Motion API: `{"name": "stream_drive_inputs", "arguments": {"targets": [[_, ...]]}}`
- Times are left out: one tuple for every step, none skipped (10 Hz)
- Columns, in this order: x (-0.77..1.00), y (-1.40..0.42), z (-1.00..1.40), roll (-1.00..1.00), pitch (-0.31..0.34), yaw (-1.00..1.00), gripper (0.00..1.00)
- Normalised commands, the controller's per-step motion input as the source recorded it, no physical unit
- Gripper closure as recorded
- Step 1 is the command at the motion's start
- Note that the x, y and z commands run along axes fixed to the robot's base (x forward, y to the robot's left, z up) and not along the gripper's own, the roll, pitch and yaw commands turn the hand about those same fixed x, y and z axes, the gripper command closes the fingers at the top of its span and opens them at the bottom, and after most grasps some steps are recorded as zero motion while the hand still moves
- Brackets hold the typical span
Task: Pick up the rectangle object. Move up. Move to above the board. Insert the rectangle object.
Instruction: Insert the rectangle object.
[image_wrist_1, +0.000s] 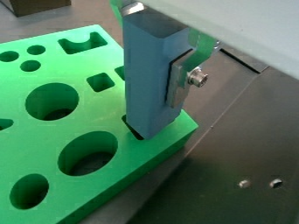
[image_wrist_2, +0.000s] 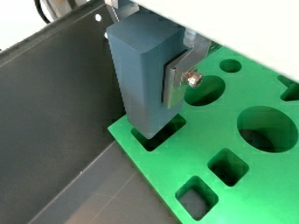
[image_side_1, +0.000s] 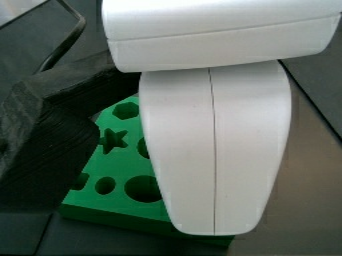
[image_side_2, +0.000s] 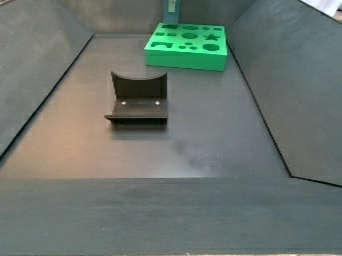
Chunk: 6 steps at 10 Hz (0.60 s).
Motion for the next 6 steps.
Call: {"name": "stream_drive_inputs", "arguments": {"targets": [[0.01, -0.07, -0.29, -0.01, -0.126, 0.04, 1.00], [0.00, 0.00, -0.21, 0.00, -0.074, -0.03, 1.00], [0.00, 0.00, -0.13, 0.00, -0.016, -0.10, 1.00], [0.00, 0.00, -0.05, 0.00, 0.000, -0.15, 1.00], [-0.04, 0.03, -0.02, 0.00, 0.000, -0.16, 1.00], [-0.04, 0.11, -0.07, 0.01, 0.000, -0.26, 1.00]]}}
